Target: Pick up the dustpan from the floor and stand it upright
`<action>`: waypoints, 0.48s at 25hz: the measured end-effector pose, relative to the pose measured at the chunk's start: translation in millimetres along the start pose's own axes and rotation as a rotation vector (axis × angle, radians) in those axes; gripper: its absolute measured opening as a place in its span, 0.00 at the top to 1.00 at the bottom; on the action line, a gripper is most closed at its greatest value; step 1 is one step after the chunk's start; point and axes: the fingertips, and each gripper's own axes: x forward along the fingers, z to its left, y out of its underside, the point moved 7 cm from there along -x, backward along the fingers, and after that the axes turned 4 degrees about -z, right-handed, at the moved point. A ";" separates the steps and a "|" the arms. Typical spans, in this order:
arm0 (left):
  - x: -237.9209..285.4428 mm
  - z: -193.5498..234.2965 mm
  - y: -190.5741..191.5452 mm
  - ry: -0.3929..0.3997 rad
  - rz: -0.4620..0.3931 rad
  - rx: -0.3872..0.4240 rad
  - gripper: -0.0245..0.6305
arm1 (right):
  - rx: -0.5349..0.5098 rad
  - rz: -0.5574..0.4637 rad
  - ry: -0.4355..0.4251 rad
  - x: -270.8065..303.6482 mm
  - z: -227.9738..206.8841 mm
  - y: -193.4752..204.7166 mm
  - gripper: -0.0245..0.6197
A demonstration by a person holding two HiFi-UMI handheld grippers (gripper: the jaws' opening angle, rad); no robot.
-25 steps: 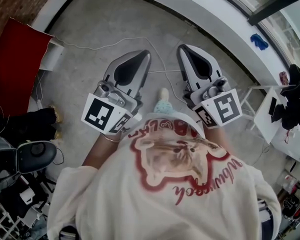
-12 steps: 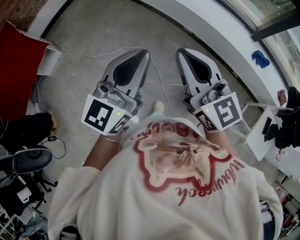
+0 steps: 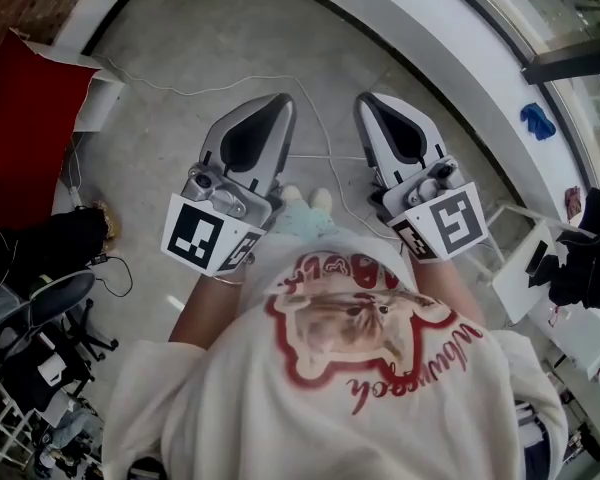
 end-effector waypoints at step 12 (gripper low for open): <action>2.8 47.2 60.2 -0.109 0.036 -0.023 0.96 | 0.108 0.125 0.005 9.6 -30.4 79.6 0.92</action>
